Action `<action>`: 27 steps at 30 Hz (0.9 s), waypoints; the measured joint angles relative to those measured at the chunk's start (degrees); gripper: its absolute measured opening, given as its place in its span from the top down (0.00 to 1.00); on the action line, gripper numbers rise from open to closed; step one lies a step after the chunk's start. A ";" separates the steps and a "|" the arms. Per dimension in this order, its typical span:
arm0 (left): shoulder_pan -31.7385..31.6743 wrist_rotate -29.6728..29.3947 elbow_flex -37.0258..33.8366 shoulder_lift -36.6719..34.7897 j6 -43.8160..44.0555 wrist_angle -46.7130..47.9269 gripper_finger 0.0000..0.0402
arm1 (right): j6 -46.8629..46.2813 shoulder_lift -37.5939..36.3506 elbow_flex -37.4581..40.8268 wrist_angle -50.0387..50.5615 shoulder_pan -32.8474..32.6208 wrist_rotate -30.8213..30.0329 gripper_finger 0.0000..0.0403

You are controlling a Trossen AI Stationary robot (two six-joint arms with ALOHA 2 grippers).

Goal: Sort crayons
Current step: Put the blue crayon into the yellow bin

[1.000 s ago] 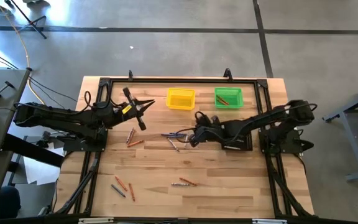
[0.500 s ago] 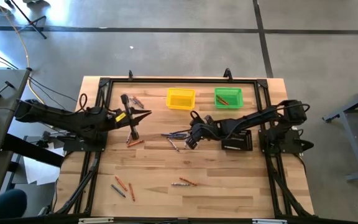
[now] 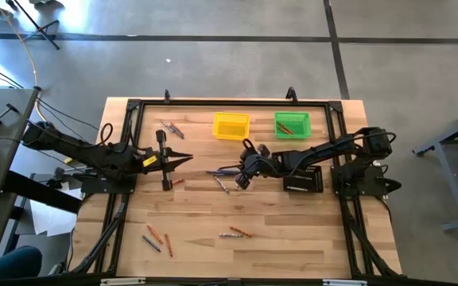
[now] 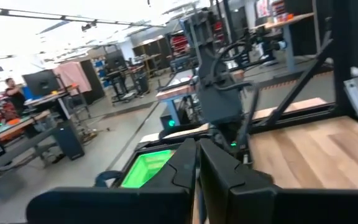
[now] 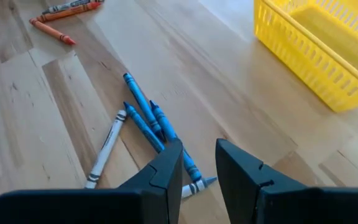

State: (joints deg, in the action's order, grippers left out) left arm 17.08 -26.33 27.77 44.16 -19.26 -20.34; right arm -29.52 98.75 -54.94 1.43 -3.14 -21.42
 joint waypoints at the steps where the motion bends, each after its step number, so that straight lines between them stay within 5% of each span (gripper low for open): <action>1: 0.55 0.00 0.00 0.00 0.40 0.00 0.98 | 0.02 0.48 0.00 -0.81 0.02 -0.14 0.78; 8: 3.88 0.00 -0.02 0.02 1.16 -0.56 0.98 | 4.98 5.14 0.04 -9.55 0.85 1.25 0.78; 17: 6.68 -0.01 -0.02 0.02 0.57 -1.60 0.98 | -0.07 5.41 0.04 -14.35 5.44 17.34 0.78; 22: 7.72 0.00 -0.02 0.02 0.54 -2.16 0.98 | 1.66 5.39 -0.65 -10.76 6.72 19.96 0.78; 27: 7.91 0.00 -0.02 0.02 -0.71 -3.68 0.98 | 6.10 5.54 -5.09 1.53 6.88 16.06 0.78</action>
State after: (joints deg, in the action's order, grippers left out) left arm 24.99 -26.33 27.75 44.18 -19.98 -24.02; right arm -23.41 104.29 -60.03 2.96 3.75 -5.36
